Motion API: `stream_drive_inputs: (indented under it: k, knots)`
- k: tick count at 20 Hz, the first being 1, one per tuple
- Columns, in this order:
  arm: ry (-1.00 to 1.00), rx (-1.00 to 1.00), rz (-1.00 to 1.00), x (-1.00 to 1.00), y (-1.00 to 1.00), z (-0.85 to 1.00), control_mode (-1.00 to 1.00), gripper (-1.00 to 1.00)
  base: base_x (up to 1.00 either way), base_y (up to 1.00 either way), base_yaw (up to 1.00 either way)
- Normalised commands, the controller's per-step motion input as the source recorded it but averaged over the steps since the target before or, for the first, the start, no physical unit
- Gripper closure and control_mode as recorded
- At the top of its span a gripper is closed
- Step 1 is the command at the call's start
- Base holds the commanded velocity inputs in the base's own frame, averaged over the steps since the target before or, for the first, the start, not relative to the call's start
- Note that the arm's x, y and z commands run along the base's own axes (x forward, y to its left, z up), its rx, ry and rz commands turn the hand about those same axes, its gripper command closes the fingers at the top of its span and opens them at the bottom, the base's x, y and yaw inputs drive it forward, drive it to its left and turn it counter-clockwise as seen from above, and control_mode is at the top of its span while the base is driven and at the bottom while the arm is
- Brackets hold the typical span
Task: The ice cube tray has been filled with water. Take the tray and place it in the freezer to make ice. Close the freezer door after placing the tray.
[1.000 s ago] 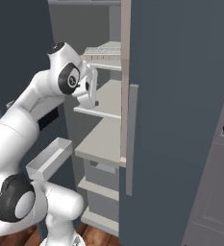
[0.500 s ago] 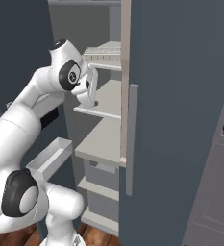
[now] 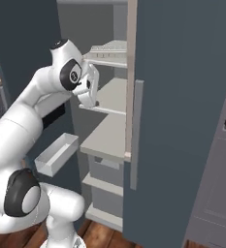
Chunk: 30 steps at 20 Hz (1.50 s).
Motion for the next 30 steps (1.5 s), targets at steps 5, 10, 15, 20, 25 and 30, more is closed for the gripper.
stream_drive_inputs:
  k: [5, 10, 15, 20, 25, 30]
  knots:
    - [0.00, 0.00, 0.00, 0.00, 0.00, 0.00, 1.00, -1.00, -0.83, 0.12, -0.02]
    - [0.00, 0.00, 0.00, 0.00, 0.00, 0.00, 1.00, -1.00, -0.56, 0.19, -0.08]
    - [0.00, 0.00, 0.00, 0.00, 0.00, 0.00, 1.00, -1.00, -0.01, 0.22, -0.17]
    - [0.00, 0.00, 0.00, 0.00, 0.00, 0.00, 1.00, -1.00, 0.00, 0.36, -0.19]
    - [0.00, 0.00, 0.00, 0.00, 0.00, 0.00, 1.00, -1.00, -0.01, 0.30, -0.18]
    - [0.00, 0.00, -0.04, 0.00, 0.03, 0.00, -1.00, -1.00, -0.02, 0.15, -0.09]
